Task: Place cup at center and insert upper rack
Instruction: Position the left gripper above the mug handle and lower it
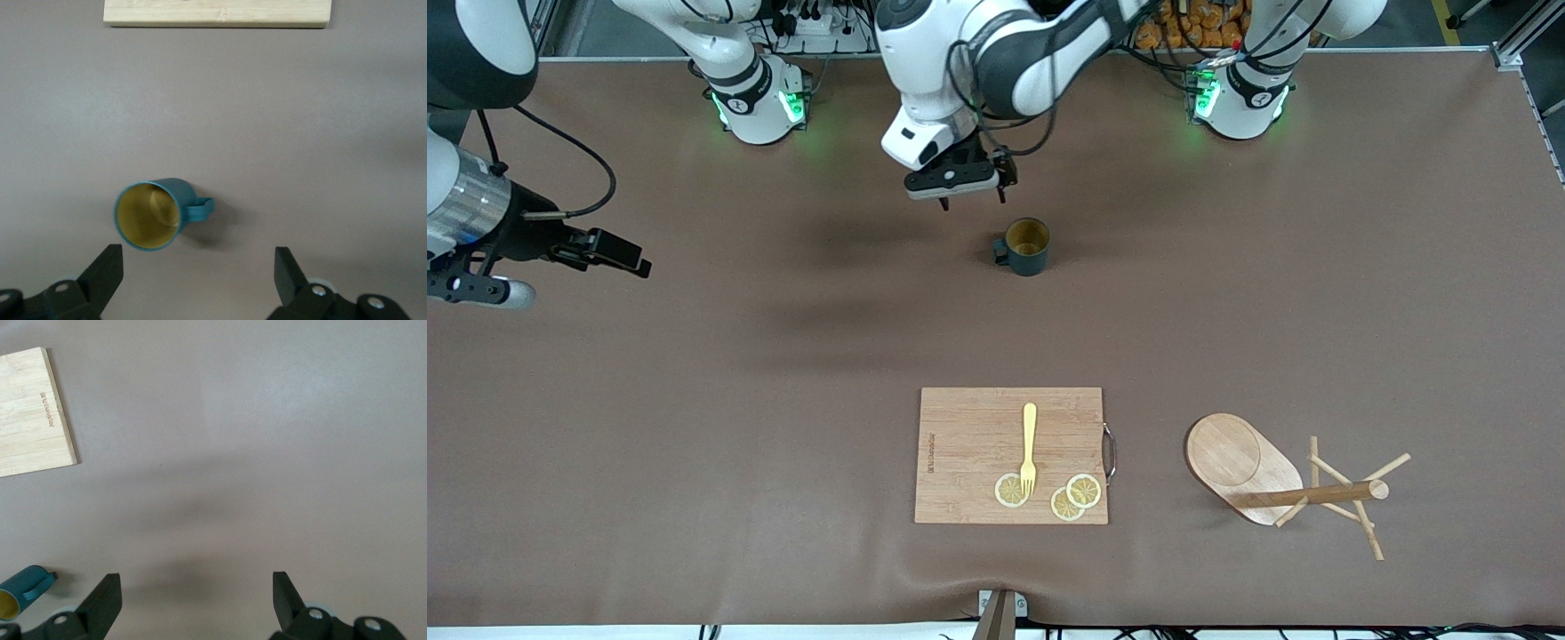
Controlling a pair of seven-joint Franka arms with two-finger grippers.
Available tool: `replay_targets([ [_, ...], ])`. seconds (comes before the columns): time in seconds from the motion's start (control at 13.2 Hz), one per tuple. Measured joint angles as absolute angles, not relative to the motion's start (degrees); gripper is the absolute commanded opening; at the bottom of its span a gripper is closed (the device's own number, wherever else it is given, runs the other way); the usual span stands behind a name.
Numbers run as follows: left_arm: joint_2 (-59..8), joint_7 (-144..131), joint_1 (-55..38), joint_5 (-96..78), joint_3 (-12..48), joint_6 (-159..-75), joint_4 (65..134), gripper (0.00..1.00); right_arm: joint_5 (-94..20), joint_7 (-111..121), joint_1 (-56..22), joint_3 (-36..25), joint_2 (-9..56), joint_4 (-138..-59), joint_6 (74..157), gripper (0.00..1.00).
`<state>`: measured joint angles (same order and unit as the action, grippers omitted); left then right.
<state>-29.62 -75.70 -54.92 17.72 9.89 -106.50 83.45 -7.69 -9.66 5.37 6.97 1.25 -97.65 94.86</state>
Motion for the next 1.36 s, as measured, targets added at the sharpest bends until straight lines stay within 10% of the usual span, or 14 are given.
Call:
replay_targets([
  [0.61, -32.2, -118.0, -61.3, 40.5, 10.0, -120.4, 93.9, 1.0, -7.1, -9.7, 4.1, 6.5, 2.6, -89.7, 91.8, 1.0],
  [1.36, -38.0, -136.4, -67.7, 54.2, 10.0, -115.2, 98.4, 1.0, -4.3, -8.3, 3.8, 6.6, 3.9, -84.2, 90.4, 1.0],
])
